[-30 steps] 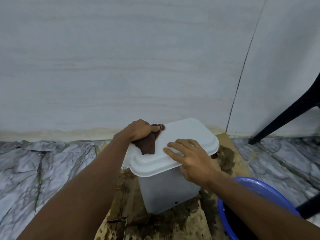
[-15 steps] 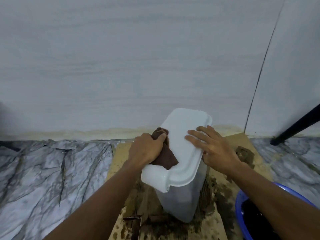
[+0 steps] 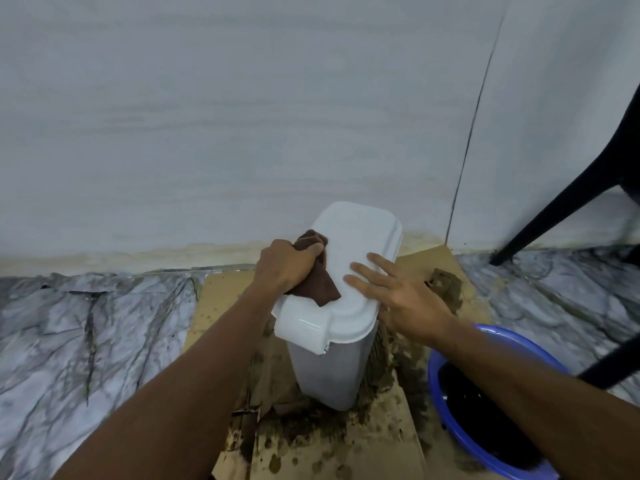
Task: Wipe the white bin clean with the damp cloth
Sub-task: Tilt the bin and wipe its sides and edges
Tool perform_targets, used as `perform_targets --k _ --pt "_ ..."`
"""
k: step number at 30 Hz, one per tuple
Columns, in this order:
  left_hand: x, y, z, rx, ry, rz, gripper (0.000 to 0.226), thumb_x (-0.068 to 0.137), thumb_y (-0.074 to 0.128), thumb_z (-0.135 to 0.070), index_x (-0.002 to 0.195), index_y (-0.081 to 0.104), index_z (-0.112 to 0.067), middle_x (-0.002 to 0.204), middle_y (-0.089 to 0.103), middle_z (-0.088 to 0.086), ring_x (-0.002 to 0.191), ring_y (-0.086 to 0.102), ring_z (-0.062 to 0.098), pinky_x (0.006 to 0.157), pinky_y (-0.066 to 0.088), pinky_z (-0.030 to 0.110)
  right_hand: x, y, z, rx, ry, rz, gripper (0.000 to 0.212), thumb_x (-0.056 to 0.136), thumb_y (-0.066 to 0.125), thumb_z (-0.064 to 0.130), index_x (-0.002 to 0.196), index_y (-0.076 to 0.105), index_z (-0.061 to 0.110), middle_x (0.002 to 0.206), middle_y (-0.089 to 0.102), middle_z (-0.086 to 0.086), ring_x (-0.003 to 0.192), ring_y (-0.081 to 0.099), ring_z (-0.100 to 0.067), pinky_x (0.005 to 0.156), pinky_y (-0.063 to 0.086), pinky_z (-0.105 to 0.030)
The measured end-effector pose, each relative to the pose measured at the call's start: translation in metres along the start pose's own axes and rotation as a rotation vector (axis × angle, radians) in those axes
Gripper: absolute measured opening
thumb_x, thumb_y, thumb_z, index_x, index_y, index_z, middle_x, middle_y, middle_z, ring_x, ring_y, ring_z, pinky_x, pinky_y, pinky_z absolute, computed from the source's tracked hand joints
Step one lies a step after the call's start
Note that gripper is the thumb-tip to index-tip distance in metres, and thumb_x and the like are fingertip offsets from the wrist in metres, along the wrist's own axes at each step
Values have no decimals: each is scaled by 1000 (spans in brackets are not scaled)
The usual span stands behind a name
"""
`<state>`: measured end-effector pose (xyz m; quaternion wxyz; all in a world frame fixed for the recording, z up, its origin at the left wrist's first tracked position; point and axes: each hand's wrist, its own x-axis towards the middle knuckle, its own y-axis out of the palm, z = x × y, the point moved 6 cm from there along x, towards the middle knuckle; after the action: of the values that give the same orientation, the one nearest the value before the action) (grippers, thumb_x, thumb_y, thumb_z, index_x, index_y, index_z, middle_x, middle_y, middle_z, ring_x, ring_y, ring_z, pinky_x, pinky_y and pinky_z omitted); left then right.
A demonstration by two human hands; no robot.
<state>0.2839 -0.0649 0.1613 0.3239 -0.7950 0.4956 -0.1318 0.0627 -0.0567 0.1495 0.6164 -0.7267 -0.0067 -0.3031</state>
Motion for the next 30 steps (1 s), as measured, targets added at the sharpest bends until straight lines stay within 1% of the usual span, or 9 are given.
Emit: perform_targets --k 3,8,11,15,17,19,21,24,30 --pt "-4 -6 2 -10 -13 -43 57 84 65 -63 97 67 -7 89 69 7 80 66 23 63 47 32 7 -5 -5 50 -24 -53 88 61 82 -11 139 51 13 140 58 -13 130 50 -45 72 61 -53" --pt "-7 -37 1 -62 -79 -198 57 84 64 -62 93 66 -6 88 69 8 82 65 25 72 51 35 37 -16 -15 96 -38 -251 54 80 51 -13 129 63 5 135 62 -12 129 54 -38 82 60 -50" --pt "-10 -46 0 -30 -26 -256 55 86 61 -63 94 67 -9 88 68 5 82 64 24 74 51 35 44 3 -21 118 -49 -268 63 75 67 -19 132 62 6 138 59 -11 132 51 -35 88 58 -49" --pt "-15 -40 11 67 31 -214 55 91 55 -61 122 62 -15 117 68 8 99 62 27 86 50 38 44 32 -15 104 -87 -154 73 74 70 -16 140 54 11 144 54 -9 137 46 -32 80 61 -42" --pt "-16 -41 12 78 61 -182 62 96 53 -56 148 45 -24 140 59 7 122 57 32 100 47 43 51 32 -14 115 -56 -152 65 79 54 -13 139 54 10 143 55 -10 135 48 -32 74 62 -38" --pt "-17 -43 14 87 79 -167 64 98 52 -54 155 35 -28 147 55 5 130 54 32 105 44 43 56 32 -8 101 -52 -131 59 80 40 1 137 54 9 141 57 -13 131 52 -37 76 61 -42" --pt "-17 -44 22 53 78 -160 65 97 53 -56 154 36 -31 145 57 4 127 56 30 104 47 43 58 34 2 61 -76 -92 61 79 54 4 139 49 11 140 57 -15 128 53 -42 83 59 -49" --pt "-18 -49 34 -19 72 -135 65 97 53 -58 155 36 -35 148 55 1 127 56 26 100 47 36 61 39 13 75 -98 -48 86 64 80 -4 140 45 16 140 57 -16 128 52 -45 84 57 -47" --pt "-25 -51 36 -33 103 -96 61 101 46 -55 156 35 -31 155 46 2 137 47 27 106 39 38 74 35 12 63 -55 -46 91 61 80 -8 142 47 18 142 55 -16 130 51 -44 86 54 -62"
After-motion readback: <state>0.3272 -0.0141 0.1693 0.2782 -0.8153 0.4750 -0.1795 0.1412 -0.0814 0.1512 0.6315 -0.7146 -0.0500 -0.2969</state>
